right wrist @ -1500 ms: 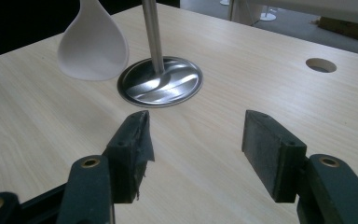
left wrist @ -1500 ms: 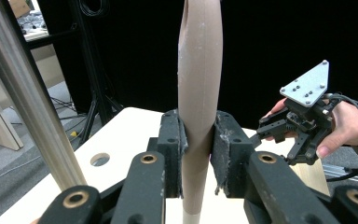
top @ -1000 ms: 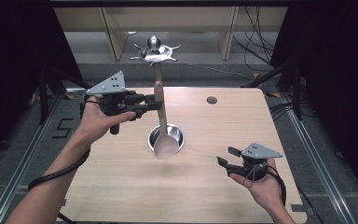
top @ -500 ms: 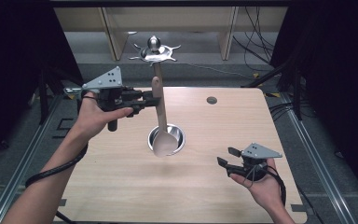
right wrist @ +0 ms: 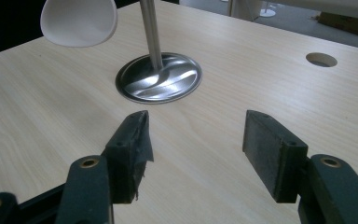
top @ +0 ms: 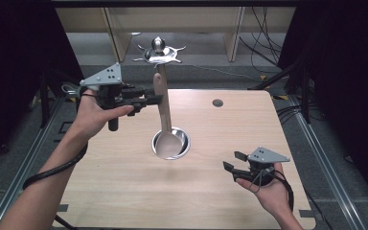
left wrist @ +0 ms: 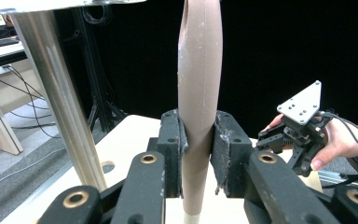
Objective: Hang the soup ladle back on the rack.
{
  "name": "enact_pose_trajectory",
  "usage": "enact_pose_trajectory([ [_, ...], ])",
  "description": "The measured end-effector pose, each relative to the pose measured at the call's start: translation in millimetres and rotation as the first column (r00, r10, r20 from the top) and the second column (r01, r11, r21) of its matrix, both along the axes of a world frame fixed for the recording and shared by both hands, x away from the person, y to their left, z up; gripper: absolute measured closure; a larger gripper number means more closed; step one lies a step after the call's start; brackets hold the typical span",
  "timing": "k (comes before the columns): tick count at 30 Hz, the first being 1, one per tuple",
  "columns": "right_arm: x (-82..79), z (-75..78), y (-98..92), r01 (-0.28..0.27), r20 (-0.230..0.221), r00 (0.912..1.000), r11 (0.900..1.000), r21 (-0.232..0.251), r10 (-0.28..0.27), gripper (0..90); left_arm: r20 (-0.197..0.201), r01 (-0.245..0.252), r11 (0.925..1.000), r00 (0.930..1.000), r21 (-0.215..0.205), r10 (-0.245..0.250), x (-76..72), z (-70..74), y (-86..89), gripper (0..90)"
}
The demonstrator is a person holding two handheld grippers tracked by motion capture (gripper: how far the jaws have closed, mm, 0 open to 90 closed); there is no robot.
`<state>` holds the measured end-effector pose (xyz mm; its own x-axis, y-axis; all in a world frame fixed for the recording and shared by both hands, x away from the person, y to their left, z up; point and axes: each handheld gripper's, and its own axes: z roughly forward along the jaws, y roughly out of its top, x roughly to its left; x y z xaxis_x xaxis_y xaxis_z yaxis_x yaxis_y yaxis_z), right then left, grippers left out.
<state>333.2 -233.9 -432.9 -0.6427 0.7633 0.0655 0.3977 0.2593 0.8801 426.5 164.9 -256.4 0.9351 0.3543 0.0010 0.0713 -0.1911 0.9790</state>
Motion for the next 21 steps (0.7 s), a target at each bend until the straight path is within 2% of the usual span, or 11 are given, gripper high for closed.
enact_pose_trajectory([
  [1,-1.2,0.3,0.3,0.001,-0.026,0.9997,1.000,0.003,0.000,41.6,-0.002,0.000,1.0000,1.0000,0.000,0.000,0.4,0.2,0.3,73.9],
  [3,0.5,-1.2,0.4,0.006,0.009,0.9999,1.000,0.003,-0.006,41.6,-0.004,-0.002,1.0000,1.0000,-0.001,0.002,0.9,0.5,0.6,73.9],
  [6,0.6,-0.7,-0.2,-0.001,0.003,1.0000,1.000,-0.010,0.001,41.4,-0.005,-0.002,1.0000,1.0000,-0.003,0.002,1.2,0.8,0.8,73.9],
  [21,0.7,-1.3,0.2,-0.002,0.003,1.0000,1.000,-0.007,0.002,41.4,-0.015,0.000,0.9999,0.9999,-0.011,0.000,4.7,6.3,2.4,73.9],
])
